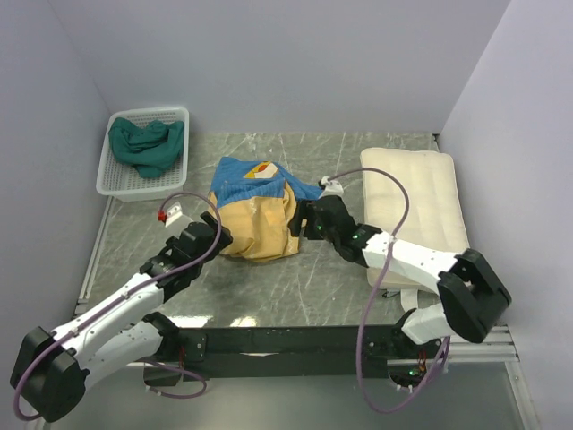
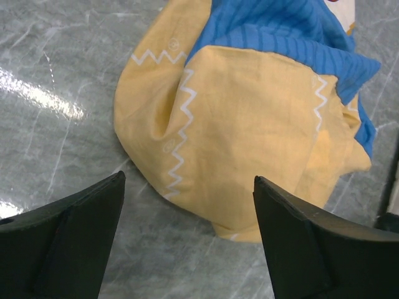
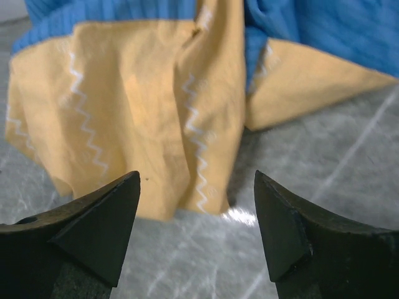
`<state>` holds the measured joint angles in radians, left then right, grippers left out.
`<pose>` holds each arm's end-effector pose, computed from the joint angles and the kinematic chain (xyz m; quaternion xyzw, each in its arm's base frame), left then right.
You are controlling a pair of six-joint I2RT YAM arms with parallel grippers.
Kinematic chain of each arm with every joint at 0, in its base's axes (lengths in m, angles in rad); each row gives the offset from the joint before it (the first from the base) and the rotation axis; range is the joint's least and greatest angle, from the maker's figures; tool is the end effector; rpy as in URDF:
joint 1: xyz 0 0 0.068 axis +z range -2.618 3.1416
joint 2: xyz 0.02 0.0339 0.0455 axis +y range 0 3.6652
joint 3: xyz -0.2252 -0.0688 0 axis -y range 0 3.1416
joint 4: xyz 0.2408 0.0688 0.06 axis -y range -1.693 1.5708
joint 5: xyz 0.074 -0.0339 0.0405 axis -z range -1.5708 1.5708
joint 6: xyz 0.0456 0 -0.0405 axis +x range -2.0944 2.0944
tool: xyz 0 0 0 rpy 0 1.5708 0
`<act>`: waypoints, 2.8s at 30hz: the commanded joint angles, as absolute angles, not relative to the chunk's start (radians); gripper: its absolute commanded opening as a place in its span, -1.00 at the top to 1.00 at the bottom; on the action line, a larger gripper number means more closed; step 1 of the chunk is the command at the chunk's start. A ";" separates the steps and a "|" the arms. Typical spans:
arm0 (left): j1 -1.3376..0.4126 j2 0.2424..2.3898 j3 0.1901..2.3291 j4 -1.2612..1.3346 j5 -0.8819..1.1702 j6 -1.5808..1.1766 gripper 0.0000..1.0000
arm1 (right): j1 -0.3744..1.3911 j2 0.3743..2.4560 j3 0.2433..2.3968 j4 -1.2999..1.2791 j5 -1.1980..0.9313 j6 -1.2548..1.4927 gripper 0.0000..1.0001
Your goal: Put the pillow into the pillowcase
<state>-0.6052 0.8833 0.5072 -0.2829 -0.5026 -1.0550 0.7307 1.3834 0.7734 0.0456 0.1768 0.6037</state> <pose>0.1878 -0.1032 0.1851 -0.3007 0.8233 -0.1641 0.4525 0.2364 0.2011 0.1824 -0.0129 0.8736 0.2365 0.4252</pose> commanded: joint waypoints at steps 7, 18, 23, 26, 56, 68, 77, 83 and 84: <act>-0.497 0.997 0.491 -0.071 -0.497 -0.986 -0.62 | 0.733 1.640 1.089 0.106 0.212 0.566 -0.54; -0.449 1.136 0.515 0.089 -0.420 -0.903 -0.18 | 0.733 1.810 1.183 0.081 0.186 0.594 -0.41; -0.446 1.209 0.531 0.120 -0.399 -0.908 0.02 | 0.735 1.813 1.190 0.078 0.132 0.612 -0.15; -0.446 1.216 0.541 0.123 -0.393 -0.910 0.23 | 0.735 1.775 1.167 0.060 0.121 0.623 0.06; -0.448 0.853 1.421 -0.245 -0.611 -0.536 0.98 | 0.730 1.152 1.816 -0.457 0.350 0.249 1.00; -0.446 1.169 1.560 -0.342 -0.276 -0.584 0.78 | 0.582 1.316 1.717 -0.430 0.343 0.227 1.00; -0.448 1.181 1.306 -0.367 -0.308 -0.738 -0.72 | 0.307 1.726 1.710 -0.504 0.170 0.319 0.22; -0.448 0.993 0.952 -0.503 -0.581 -1.058 -0.73 | 0.348 1.534 1.511 -0.385 0.164 0.342 -0.41; -0.448 0.974 0.915 -0.524 -0.619 -1.109 -0.72 | 0.359 1.511 1.467 -0.377 0.169 0.333 -0.46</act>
<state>-0.4484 1.0908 1.0531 -0.4347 -0.4145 -0.8581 0.3130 1.7451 1.5139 -0.4919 0.1638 0.3317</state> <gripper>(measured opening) 0.865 0.693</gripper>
